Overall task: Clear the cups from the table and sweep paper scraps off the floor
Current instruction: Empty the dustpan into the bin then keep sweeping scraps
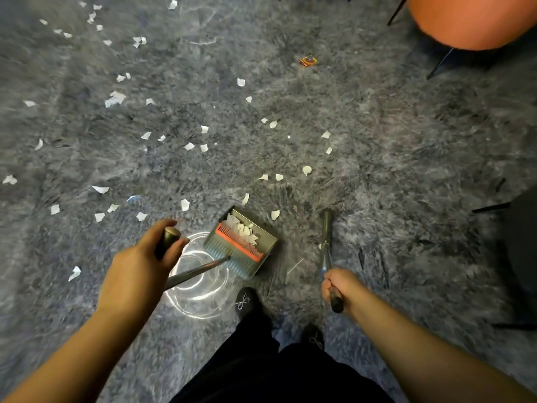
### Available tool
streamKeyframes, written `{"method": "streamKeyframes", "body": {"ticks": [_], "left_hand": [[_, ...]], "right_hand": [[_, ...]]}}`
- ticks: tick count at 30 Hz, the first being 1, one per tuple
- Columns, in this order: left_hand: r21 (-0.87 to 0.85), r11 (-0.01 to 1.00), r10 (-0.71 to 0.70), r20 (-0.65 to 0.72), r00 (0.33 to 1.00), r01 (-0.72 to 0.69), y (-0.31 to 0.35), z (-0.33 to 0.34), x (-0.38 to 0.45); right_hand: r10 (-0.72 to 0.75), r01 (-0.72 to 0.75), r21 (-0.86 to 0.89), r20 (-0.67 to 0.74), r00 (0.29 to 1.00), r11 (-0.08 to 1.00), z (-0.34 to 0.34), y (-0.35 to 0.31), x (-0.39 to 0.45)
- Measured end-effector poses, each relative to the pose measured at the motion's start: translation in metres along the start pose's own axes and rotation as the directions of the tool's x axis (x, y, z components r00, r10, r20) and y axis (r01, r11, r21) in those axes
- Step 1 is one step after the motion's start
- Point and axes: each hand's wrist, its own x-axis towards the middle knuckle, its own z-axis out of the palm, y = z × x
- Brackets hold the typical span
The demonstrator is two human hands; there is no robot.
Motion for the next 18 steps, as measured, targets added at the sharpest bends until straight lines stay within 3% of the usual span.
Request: {"method": "streamKeyframes", "body": {"ticks": [8, 15, 18], "left_hand": [[-0.007, 0.996, -0.088, -0.037, 0.995, 0.088, -0.051, -0.027, 0.035], [-0.006, 0.988, -0.151, -0.113, 0.982, 0.152, -0.078, -0.051, 0.049], [0.003, 0.987, -0.159, -0.129, 0.979, 0.161, -0.086, -0.055, 0.055]], "right_hand": [[-0.054, 0.062, -0.087, 0.091, 0.994, 0.994, 0.101, -0.052, -0.006], [-0.001, 0.033, -0.118, 0.263, 0.965, 0.992, 0.174, -0.098, -0.006], [0.003, 0.031, -0.123, 0.273, 0.962, 0.992, 0.189, -0.113, -0.005]]}}
